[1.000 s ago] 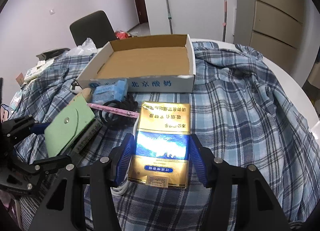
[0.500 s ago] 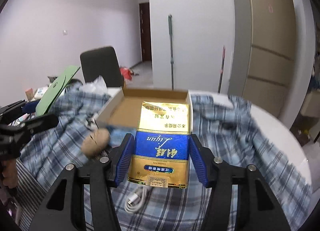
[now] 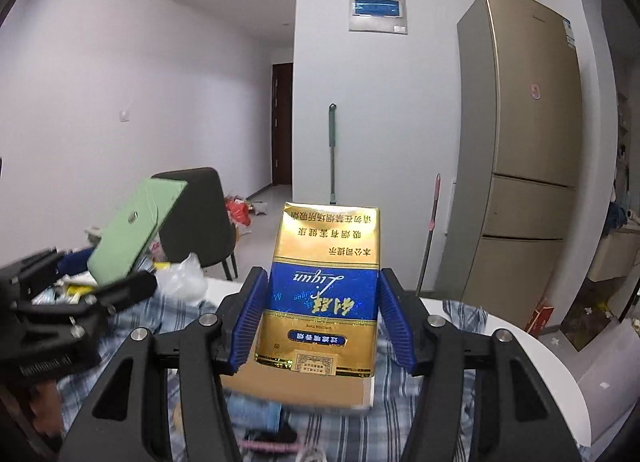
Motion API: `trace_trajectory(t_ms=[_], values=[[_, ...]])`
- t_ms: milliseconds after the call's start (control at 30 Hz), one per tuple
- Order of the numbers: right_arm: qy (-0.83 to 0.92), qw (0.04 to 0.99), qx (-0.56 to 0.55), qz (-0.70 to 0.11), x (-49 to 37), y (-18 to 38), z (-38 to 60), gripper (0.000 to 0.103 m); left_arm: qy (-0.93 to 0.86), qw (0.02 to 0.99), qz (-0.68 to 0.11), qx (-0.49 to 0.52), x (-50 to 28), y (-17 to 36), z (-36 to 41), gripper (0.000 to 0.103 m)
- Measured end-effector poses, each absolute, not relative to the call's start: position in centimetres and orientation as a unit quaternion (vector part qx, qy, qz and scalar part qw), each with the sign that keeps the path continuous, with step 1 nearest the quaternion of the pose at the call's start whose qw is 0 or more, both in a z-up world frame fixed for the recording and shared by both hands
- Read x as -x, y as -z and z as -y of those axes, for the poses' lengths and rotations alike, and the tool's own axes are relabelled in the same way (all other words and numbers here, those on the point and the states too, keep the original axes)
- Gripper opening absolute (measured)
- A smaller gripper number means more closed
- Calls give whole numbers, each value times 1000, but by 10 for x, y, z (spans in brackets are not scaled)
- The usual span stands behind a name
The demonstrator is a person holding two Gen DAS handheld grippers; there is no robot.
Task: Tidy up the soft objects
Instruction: 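Lift the green felt pad with the left gripper while the right gripper carries the pack toward the box, then release the pack into the white box with the right gripper while the left gripper drops the green pad there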
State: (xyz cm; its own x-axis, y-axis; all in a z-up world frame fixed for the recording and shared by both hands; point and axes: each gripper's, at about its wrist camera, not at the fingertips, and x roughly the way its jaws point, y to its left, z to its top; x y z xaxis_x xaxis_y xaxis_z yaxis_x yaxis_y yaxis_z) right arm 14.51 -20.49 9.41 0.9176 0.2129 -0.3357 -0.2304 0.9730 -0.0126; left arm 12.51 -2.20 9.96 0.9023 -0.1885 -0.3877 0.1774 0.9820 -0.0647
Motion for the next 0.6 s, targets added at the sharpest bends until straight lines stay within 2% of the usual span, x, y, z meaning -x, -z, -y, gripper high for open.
trace_trajectory(t_ms=[167,267,600], values=[[-103,976,-11,-191,-178,-97,206,55,91,970,-225,24,-162,-92,22,71],[-89,977,3,-192,-191,-88,201,55,86,967,-238,24,-179,-79,19,71],[-96,956,-5,-279,-237,-5,195,55,92,936,-339,26,-221,-9,17,71]])
